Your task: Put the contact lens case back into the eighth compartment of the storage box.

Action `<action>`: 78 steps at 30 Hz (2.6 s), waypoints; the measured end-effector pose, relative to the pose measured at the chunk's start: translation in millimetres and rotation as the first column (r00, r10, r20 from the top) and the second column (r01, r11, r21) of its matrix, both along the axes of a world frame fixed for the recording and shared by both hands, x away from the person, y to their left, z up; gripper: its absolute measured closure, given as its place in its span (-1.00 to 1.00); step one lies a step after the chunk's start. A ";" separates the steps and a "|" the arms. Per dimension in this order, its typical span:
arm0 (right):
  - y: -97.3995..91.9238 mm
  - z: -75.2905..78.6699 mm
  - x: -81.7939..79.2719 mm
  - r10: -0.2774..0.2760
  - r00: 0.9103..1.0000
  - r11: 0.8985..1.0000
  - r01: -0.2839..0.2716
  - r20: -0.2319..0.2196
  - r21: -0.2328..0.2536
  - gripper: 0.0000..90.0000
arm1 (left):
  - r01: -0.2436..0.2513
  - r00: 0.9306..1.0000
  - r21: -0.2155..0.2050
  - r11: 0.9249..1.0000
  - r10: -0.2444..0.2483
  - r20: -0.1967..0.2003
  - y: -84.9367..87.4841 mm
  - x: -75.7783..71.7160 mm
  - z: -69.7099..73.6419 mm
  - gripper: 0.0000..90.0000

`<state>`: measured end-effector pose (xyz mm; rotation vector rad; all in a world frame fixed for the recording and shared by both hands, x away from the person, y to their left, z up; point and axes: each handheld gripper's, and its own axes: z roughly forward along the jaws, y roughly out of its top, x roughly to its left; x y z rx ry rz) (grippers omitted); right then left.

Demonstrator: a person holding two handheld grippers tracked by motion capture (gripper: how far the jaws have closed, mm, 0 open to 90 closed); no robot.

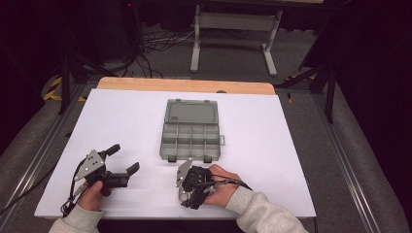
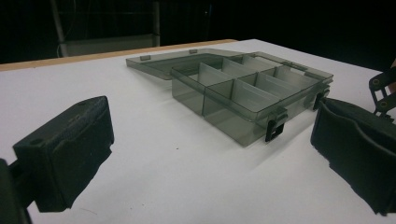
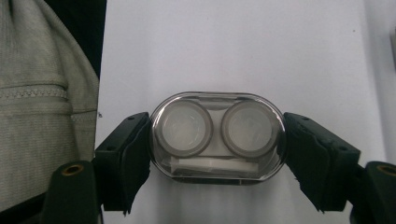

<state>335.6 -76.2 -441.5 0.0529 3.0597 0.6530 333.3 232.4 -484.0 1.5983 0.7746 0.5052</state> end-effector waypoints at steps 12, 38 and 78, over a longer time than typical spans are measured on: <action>-4.3 16.2 0.8 0.003 0.999 0.999 -0.006 0.042 0.050 -0.41 | 0.001 1.000 0.003 1.000 -0.001 -0.001 0.1 -0.1 0.1 -1.00; -21.6 49.8 6.9 -0.035 0.992 0.983 0.011 0.124 0.186 -0.41 | 0.000 1.000 0.003 1.000 0.000 -0.001 -0.1 -0.2 0.1 -1.00; -43.9 88.8 38.6 -0.124 0.971 0.973 0.078 0.203 0.218 -0.41 | 0.000 1.000 0.005 1.000 0.000 0.000 -0.1 -0.3 0.1 -1.00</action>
